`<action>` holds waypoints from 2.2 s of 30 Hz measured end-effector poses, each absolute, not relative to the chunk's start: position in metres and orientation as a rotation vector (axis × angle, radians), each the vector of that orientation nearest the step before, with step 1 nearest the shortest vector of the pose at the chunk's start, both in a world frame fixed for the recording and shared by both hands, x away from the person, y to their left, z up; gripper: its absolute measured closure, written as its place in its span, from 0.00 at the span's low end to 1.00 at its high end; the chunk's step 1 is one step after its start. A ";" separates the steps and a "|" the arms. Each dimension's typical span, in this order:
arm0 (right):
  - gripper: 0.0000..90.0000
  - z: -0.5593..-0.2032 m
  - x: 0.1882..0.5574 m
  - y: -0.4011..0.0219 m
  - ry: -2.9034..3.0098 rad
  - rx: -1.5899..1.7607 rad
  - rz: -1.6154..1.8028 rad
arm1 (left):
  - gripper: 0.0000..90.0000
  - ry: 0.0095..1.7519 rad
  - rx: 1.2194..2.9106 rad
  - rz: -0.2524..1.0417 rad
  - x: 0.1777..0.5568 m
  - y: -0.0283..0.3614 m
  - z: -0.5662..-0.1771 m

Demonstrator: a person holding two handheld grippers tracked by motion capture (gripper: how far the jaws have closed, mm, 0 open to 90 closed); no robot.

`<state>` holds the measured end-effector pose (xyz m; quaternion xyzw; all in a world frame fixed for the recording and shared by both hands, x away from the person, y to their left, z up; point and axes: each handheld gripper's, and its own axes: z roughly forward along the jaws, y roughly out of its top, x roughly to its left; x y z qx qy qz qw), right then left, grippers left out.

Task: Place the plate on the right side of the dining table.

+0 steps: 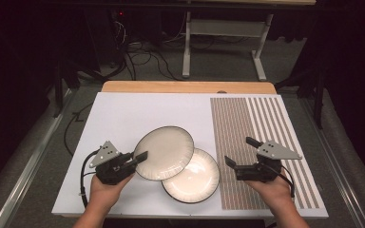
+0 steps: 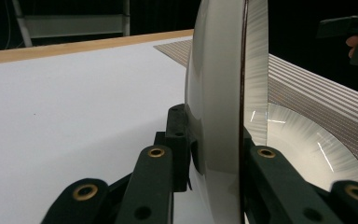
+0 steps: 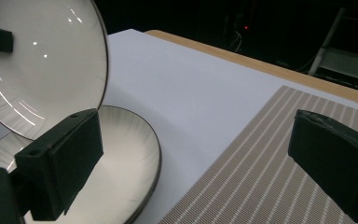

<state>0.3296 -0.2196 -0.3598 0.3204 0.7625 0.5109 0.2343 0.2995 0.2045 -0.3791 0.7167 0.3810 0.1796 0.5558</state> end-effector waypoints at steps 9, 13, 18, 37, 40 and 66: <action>0.08 -0.361 0.340 -0.186 2.158 0.835 1.410 | 0.86 0.892 1.699 0.429 0.299 0.205 -0.379; 0.11 -0.364 0.345 -0.166 2.201 0.830 1.422 | 0.86 0.887 1.700 0.433 0.299 0.205 -0.379; 0.18 -0.369 0.350 -0.151 2.227 0.813 1.435 | 0.86 0.880 1.703 0.435 0.299 0.204 -0.379; 0.70 -0.385 0.368 -0.109 2.317 0.882 1.512 | 0.86 0.874 1.707 0.433 0.300 0.205 -0.380; 0.76 -0.385 0.369 -0.109 2.323 0.888 1.519 | 0.86 0.874 1.703 0.425 0.300 0.206 -0.381; 0.95 -0.357 0.363 -0.141 2.277 0.917 1.552 | 0.88 0.869 1.662 0.353 0.314 0.182 -0.361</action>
